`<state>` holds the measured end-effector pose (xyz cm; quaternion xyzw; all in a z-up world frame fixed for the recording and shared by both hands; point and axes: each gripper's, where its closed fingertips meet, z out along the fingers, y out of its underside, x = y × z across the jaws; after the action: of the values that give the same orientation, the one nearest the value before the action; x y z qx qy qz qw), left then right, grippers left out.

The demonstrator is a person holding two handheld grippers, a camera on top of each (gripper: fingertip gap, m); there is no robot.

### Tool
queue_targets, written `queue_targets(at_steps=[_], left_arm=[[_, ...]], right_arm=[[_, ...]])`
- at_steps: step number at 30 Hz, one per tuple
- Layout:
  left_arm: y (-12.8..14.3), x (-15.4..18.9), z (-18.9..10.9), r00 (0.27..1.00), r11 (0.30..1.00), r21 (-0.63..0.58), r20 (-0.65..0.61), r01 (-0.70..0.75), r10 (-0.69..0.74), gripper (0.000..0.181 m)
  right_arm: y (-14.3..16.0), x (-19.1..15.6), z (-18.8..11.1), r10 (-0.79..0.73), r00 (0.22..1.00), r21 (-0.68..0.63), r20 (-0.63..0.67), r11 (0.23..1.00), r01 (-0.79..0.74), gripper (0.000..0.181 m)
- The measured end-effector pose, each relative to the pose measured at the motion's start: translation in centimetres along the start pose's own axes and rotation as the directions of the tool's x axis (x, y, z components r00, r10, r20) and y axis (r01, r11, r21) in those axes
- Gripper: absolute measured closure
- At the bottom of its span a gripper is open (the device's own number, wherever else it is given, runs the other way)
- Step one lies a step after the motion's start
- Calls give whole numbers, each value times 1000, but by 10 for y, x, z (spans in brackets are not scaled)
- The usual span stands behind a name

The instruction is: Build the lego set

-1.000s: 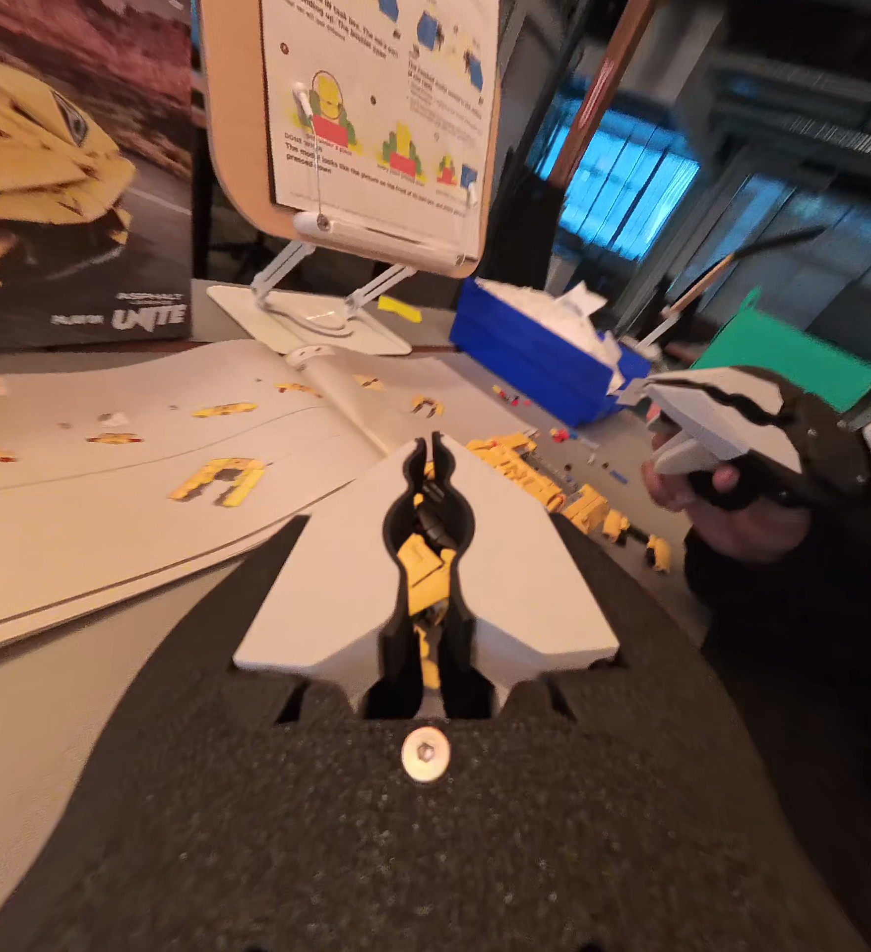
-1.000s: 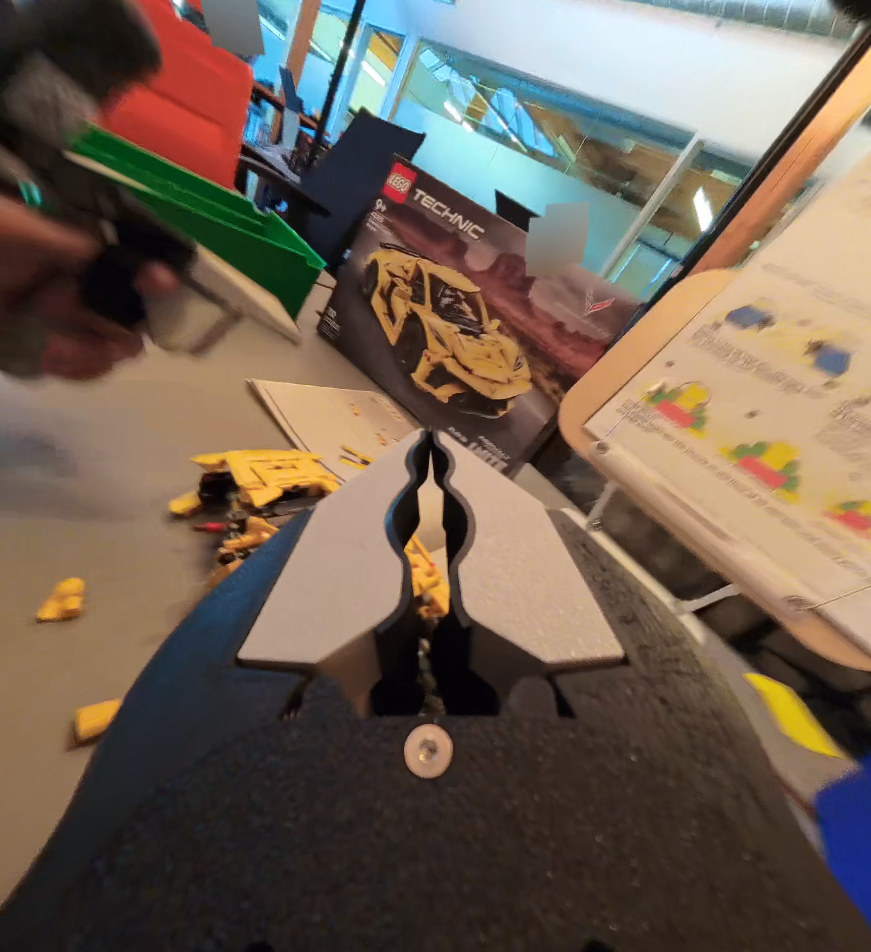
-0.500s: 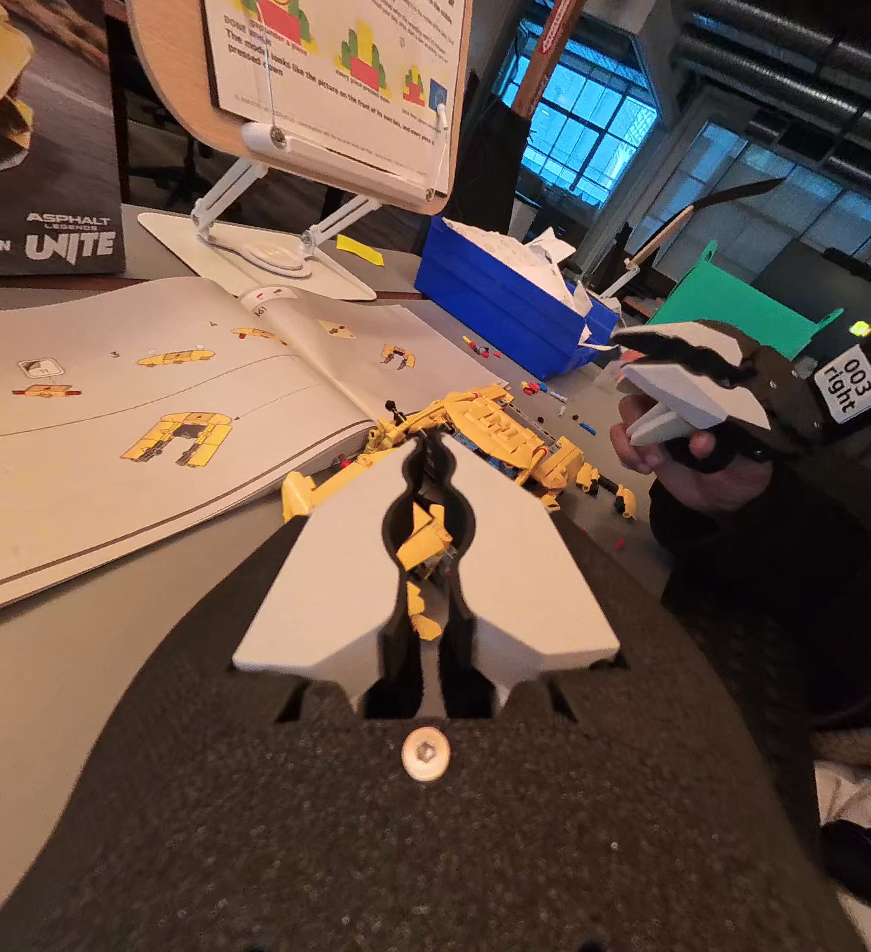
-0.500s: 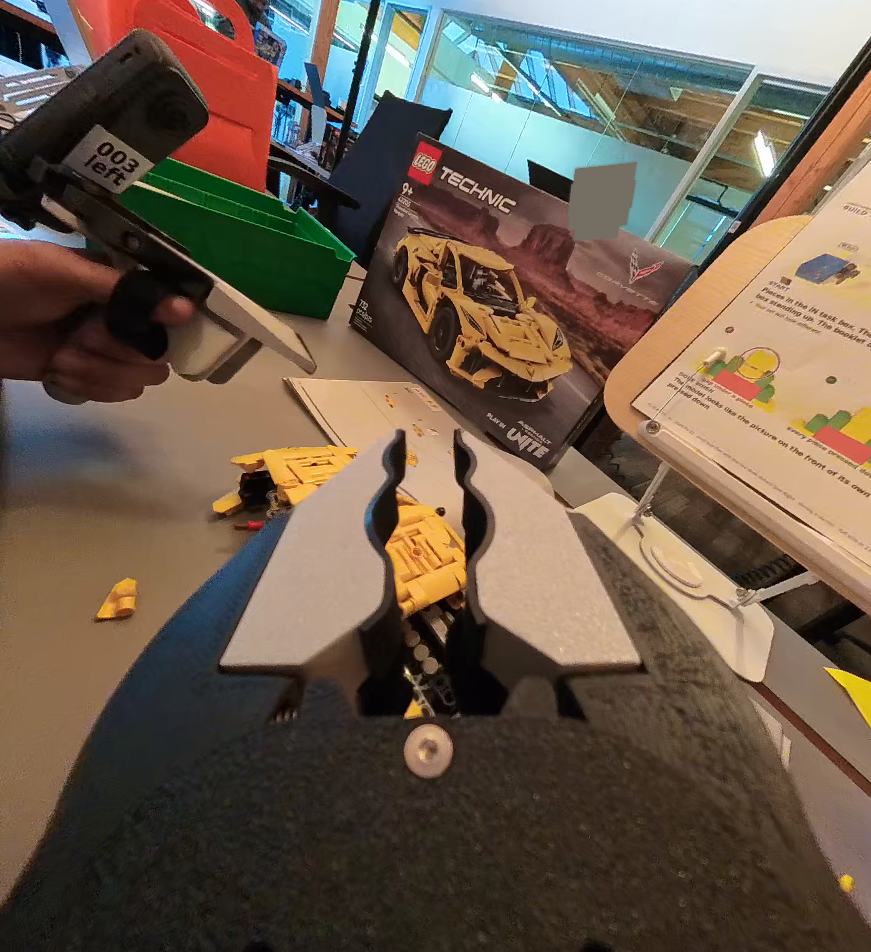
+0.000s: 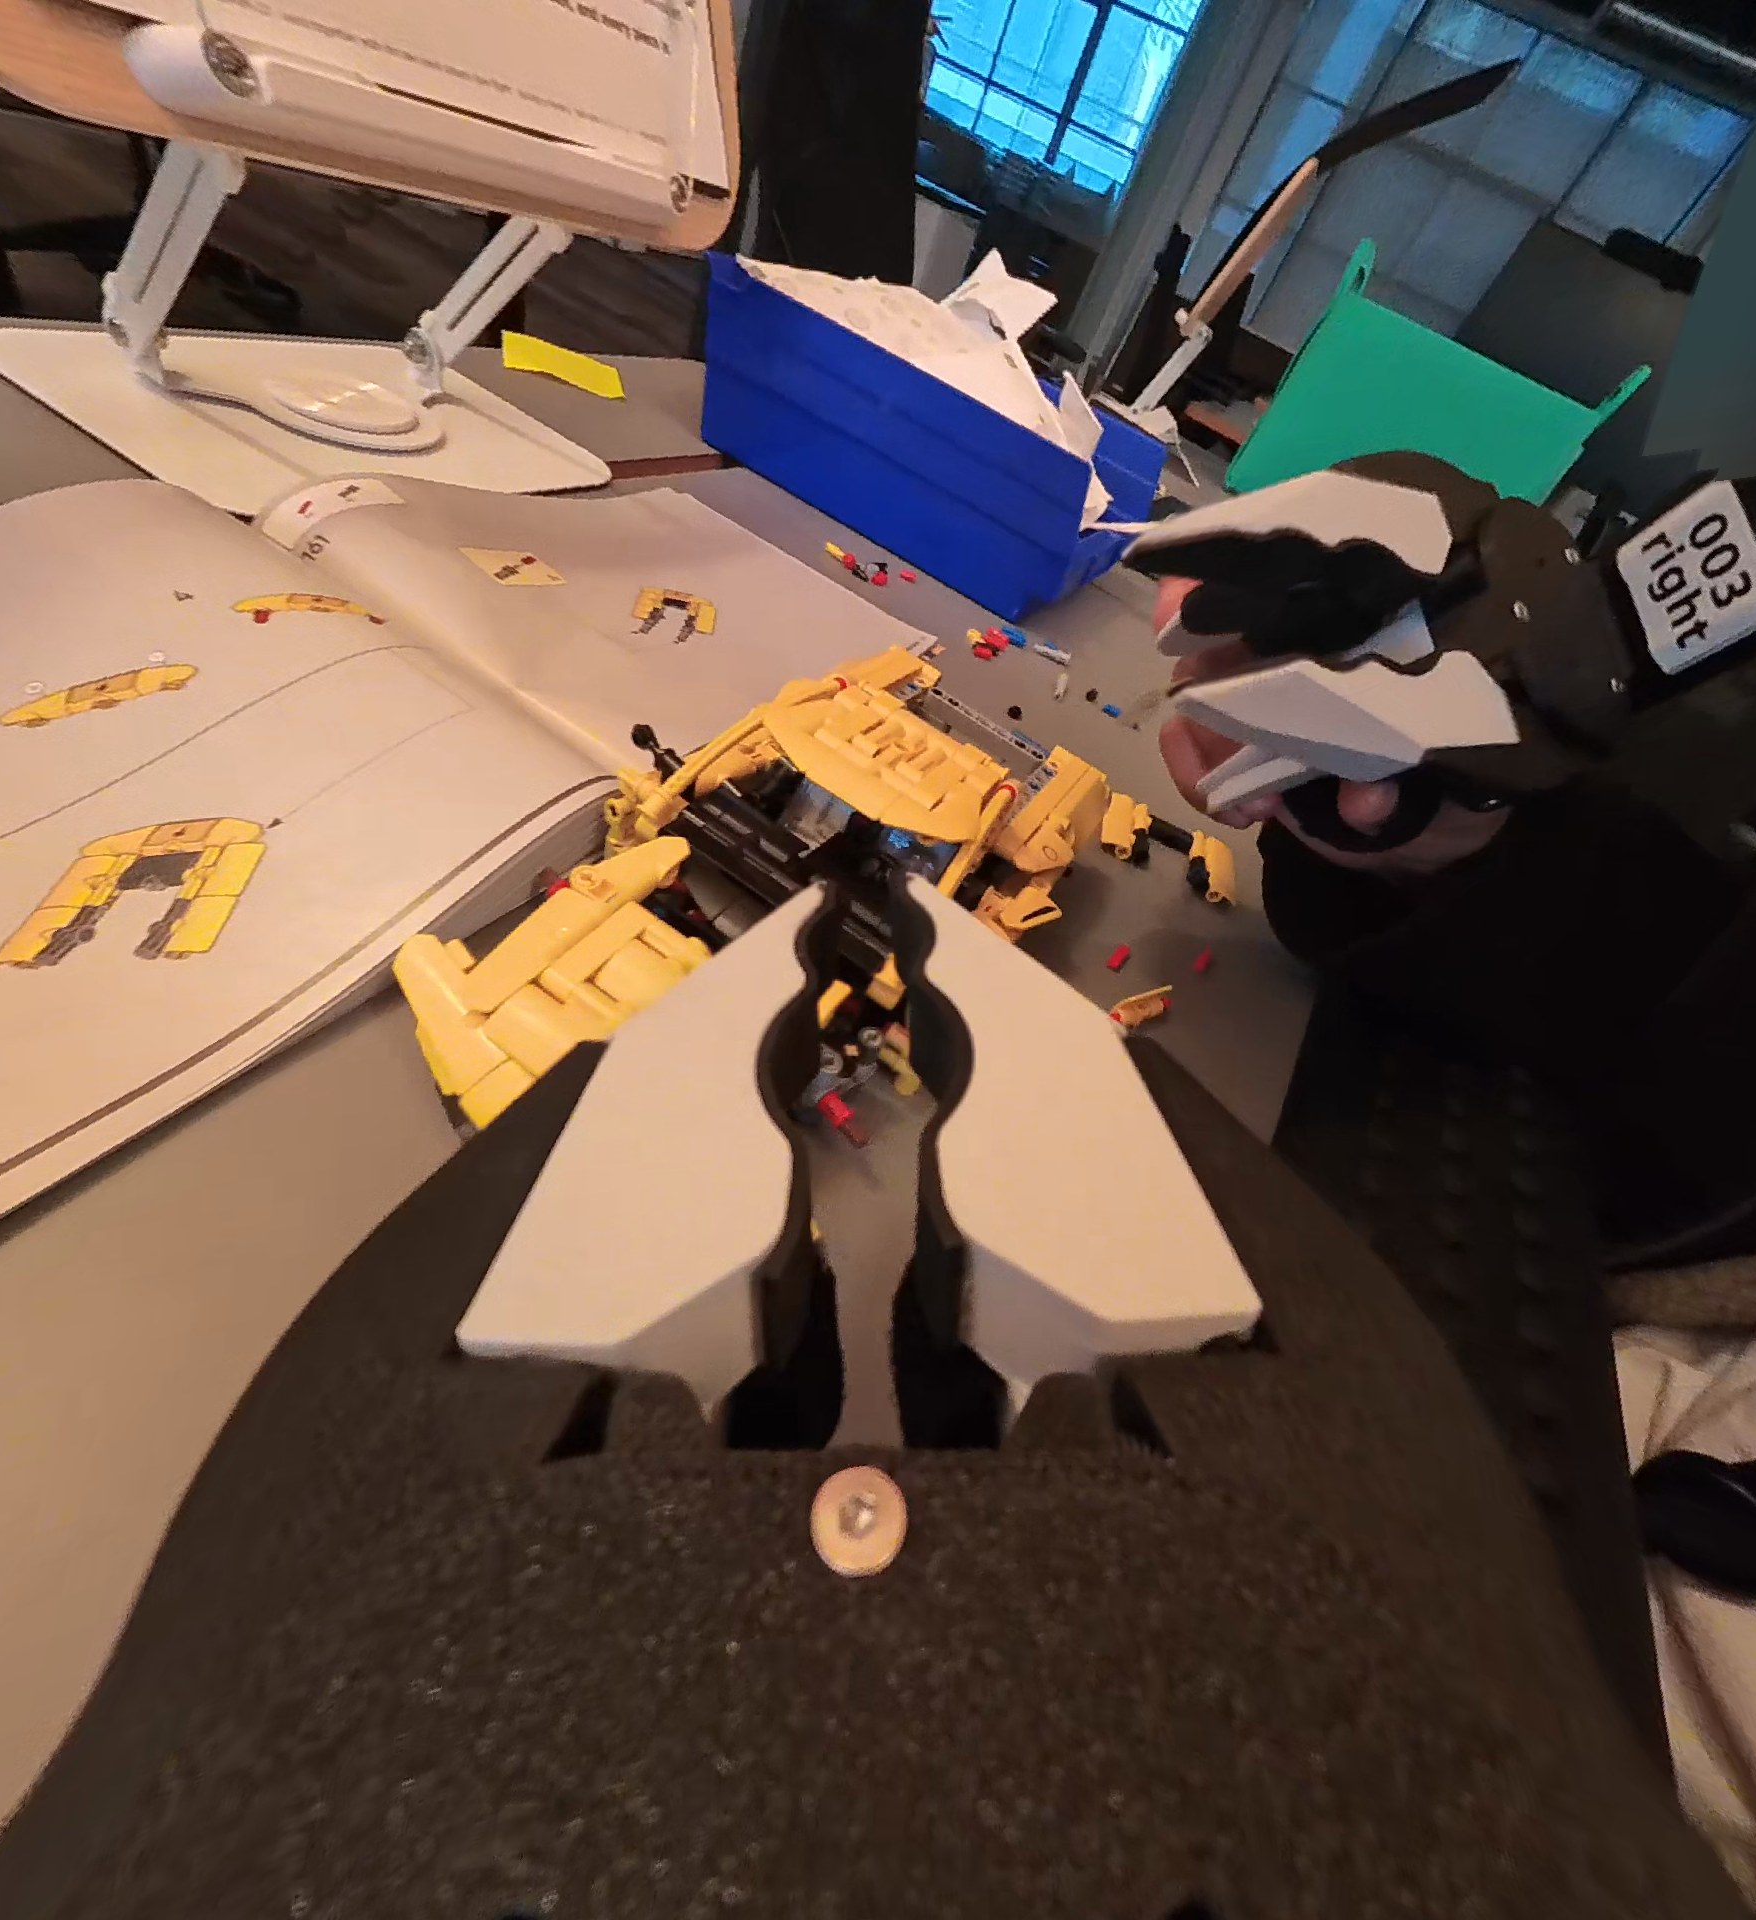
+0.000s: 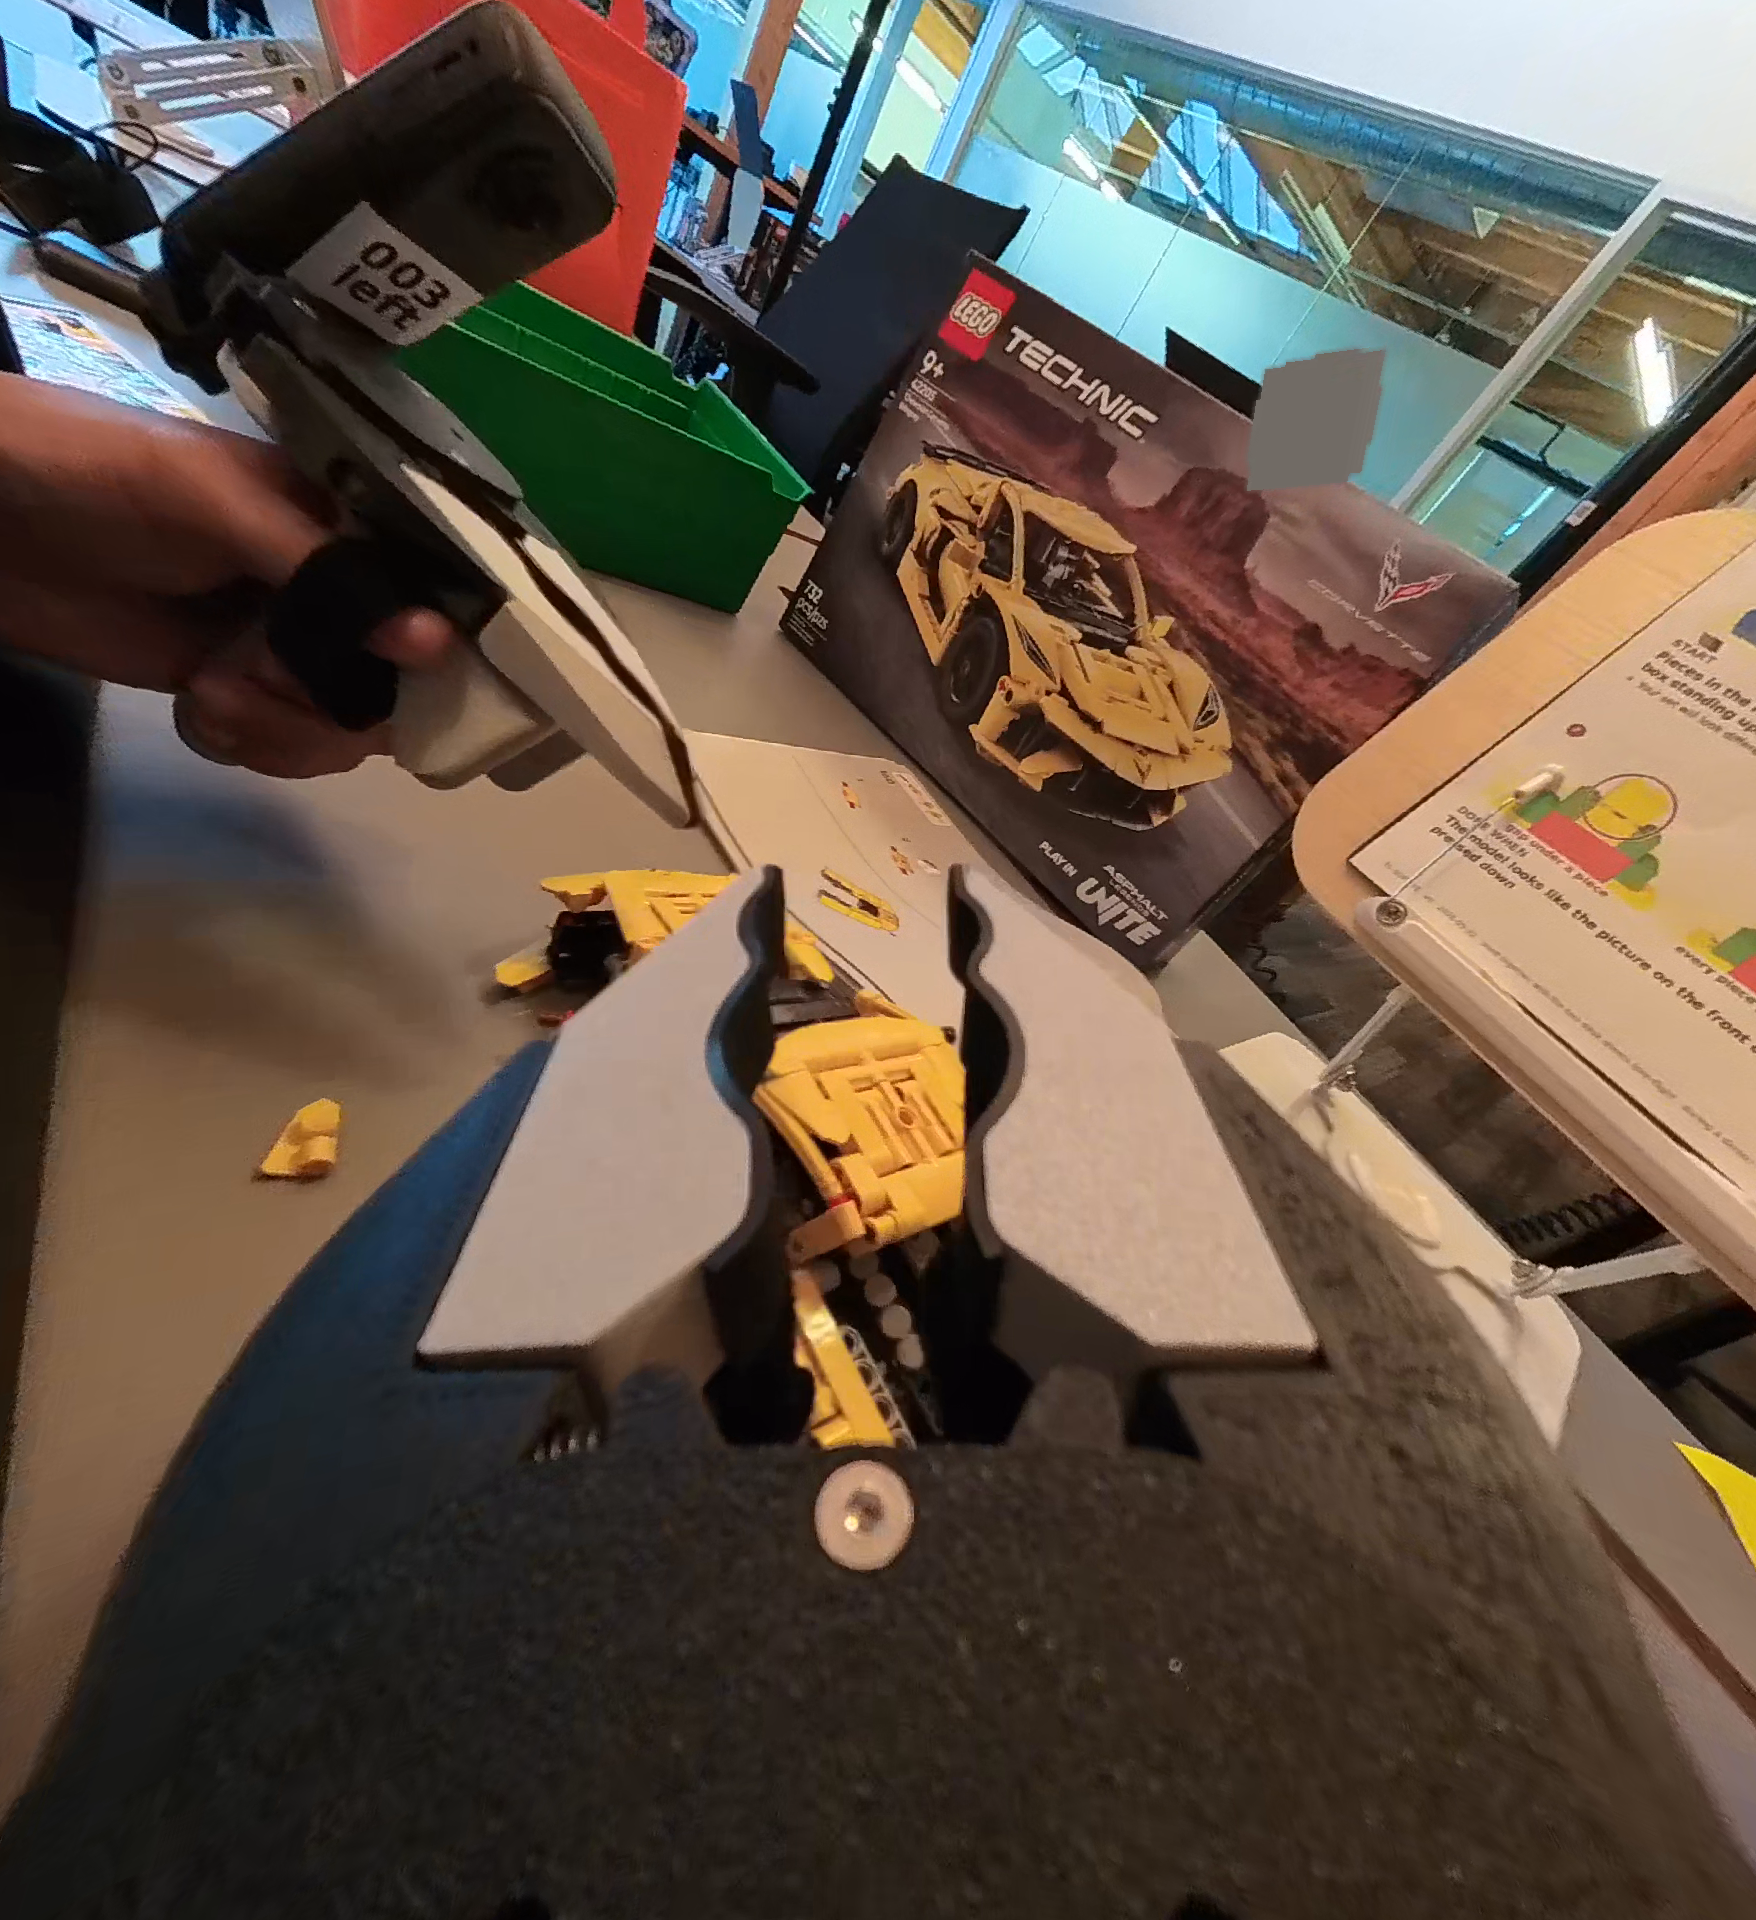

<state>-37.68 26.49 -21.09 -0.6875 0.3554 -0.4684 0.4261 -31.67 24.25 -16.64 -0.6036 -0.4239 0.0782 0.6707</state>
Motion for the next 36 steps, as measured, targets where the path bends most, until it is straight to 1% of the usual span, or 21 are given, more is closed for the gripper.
queue_targets(at_steps=[2, 4, 5, 6, 7, 8, 9, 11, 14, 17, 19, 21, 23, 26, 29, 32, 34, 35, 36], left_arm=[[4, 7, 1, 999, 999, -29, -34, -17, 16, 172], [15, 29, 2, 988, 994, -108, -154, -28, 11, 172], [22, 42, 3, 976, 987, -153, -219, -43, 9, 170], [31, 52, 5, 966, 977, -198, -257, -83, 30, 164], [43, 55, 6, 961, 954, -257, -263, -152, 82, 158], [56, 53, 5, 958, 919, -326, -248, -222, 144, 153], [66, 48, 3, 954, 886, -378, -231, -268, 190, 151], [78, 46, -2, 951, 851, -438, -235, -290, 203, 151], [86, 56, 2, 944, 821, -484, -272, -303, 188, 152], [89, 72, 24, 922, 788, -492, -297, -369, 247, 151], [90, 76, 45, 918, 779, -491, -272, -389, 287, 151], [92, 83, 62, 927, 783, -500, -252, -369, 276, 151], [97, 94, 72, 928, 776, -514, -264, -366, 262, 151], [93, 97, 84, 893, 748, -488, -235, -450, 383, 152], [84, 100, 92, 853, 719, -464, -204, -517, 481, 159], [89, 101, 93, 837, 671, -515, -204, -533, 509, 159], [89, 94, 90, 841, 659, -558, -145, -504, 521, 159], [87, 88, 87, 855, 675, -581, -73, -455, 514, 158], [86, 82, 83, 875, 701, -604, 12, -380, 484, 153]], right_arm=[[0, 0, -1, 55, 998, 3, 17, 998, -55, 151], [6, 5, -9, 184, 982, -21, 37, 983, -183, 150], [13, 6, -16, 277, 959, -50, 61, 960, -274, 149], [20, 4, -25, 364, 928, -79, 84, 931, -357, 149], [28, 1, -34, 423, 901, -103, 96, 904, -414, 148], [37, -2, -42, 449, 889, -127, 86, 890, -438, 146], [45, -4, -49, 445, 893, -150, 65, 889, -432, 144], [53, -8, -61, 425, 905, -164, 34, 895, -414, 144], [57, -5, -72, 462, 887, -156, 2, 876, -456, 145], [52, 6, -77, 476, 879, -109, -25, 873, -476, 147], [50, 8, -80, 482, 876, -99, -30, 871, -482, 147], [53, 9, -82, 474, 879, -110, -43, 872, -476, 148], [53, 9, -83, 475, 879, -107, -45, 872, -477, 149], [52, 9, -84, 496, 867, -96, -38, 862, -497, 151], [50, 12, -86, 518, 854, -76, -34, 851, -519, 152], [48, 16, -88, 539, 841, -56, -36, 839, -541, 153], [48, 17, -88, 548, 835, -50, -36, 834, -550, 154], [48, 18, -89, 551, 834, -49, -36, 832, -552, 154], [49, 18, -89, 552, 833, -49, -37, 831, -554, 154]])
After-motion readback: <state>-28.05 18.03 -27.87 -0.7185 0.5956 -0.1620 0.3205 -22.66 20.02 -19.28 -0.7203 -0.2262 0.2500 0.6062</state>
